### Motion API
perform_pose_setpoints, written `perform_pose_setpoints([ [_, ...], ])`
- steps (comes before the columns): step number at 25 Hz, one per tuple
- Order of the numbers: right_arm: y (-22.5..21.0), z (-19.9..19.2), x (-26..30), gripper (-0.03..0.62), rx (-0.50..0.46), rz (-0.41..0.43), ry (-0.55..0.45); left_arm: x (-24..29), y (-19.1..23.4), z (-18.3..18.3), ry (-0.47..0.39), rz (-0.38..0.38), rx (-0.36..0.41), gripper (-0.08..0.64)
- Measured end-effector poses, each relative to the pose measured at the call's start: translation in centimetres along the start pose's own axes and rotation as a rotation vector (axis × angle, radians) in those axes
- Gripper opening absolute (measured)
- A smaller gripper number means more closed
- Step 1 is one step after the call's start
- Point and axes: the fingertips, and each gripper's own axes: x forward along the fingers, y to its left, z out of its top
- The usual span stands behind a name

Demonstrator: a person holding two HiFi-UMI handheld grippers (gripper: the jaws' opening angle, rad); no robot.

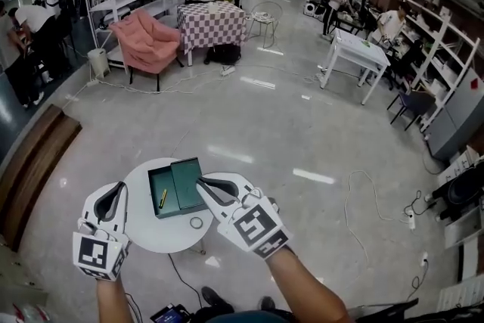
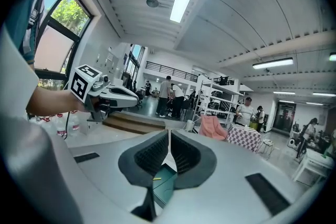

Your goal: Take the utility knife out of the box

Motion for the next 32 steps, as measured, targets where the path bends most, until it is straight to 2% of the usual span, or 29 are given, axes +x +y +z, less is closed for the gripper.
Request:
perform_pose_setpoints([
  [5,1.3,0.6,4.6,0.041,-0.003,-0.025,0.009,0.4,4.3,-2.9,-0.015,-0.025,-0.014,0.02],
  [8,1.6,2.4,6.2,0.041,-0.002,-0.031,0.016,0.2,6.6,-2.6,-0.025,-0.036,-0.028,0.02],
  [10,2.1,4.1,7.4,0.041,-0.005,-0.027,0.02,-0.3,8.4,-2.2,-0.03,-0.035,-0.037,0.02],
  [15,3.7,5.4,12.8,0.041,-0.023,-0.004,0.02,-1.3,13.3,-4.5,-0.052,-0.013,-0.049,0.02],
  [24,4.4,5.0,23.6,0.041,-0.043,0.142,-0.008,-1.6,20.3,-10.1,0.004,0.124,-0.073,0.021],
  [28,2.9,5.1,28.4,0.041,-0.046,0.218,-0.033,-0.2,23.1,-11.5,0.046,0.194,-0.072,0.021],
  [32,1.6,3.6,32.5,0.041,-0.052,0.306,-0.041,1.8,24.6,-13.7,0.092,0.262,-0.079,0.02],
])
